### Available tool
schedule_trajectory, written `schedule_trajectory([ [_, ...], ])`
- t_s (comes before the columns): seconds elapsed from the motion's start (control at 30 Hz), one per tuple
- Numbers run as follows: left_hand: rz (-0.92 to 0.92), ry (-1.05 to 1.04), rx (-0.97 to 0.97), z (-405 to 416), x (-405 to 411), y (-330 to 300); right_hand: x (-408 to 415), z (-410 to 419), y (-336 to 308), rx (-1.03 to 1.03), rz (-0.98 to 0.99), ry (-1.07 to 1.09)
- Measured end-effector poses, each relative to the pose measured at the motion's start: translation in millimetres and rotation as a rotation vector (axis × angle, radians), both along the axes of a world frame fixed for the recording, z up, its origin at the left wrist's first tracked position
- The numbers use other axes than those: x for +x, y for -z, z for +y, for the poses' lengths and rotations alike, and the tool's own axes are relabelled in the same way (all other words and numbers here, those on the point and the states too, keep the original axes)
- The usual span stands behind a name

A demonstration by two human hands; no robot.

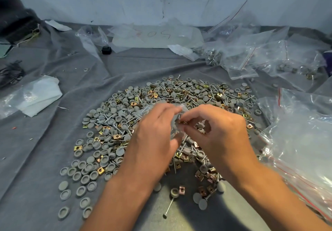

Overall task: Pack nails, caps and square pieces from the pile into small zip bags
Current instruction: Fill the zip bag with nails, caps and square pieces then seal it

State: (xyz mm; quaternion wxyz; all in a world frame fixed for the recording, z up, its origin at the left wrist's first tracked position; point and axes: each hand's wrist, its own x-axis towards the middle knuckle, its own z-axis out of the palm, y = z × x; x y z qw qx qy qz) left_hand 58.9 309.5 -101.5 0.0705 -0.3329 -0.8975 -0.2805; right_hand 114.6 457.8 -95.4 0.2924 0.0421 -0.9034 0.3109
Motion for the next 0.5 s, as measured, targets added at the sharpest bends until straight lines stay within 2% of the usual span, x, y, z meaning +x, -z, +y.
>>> schedule_trajectory([
  [0.17,0.026,-0.003,0.049,0,-2,-1,2,4,3,-0.058,0.045,0.013],
  [0.27,0.012,-0.052,0.216,-5,-4,-9,5,20,1,-0.162,0.041,0.068],
  [0.3,-0.004,-0.094,0.323,-10,-7,-12,4,28,2,-0.176,-0.013,0.094],
  [0.37,-0.094,-0.224,0.591,-22,-16,-23,2,44,8,-0.072,-0.217,0.167],
  [0.43,-0.332,-0.275,0.980,-39,-28,-32,-1,55,16,0.115,-0.450,0.215],
  [0.5,-0.653,-0.258,1.328,-53,-37,-35,-3,58,21,0.229,-0.643,0.220],
])
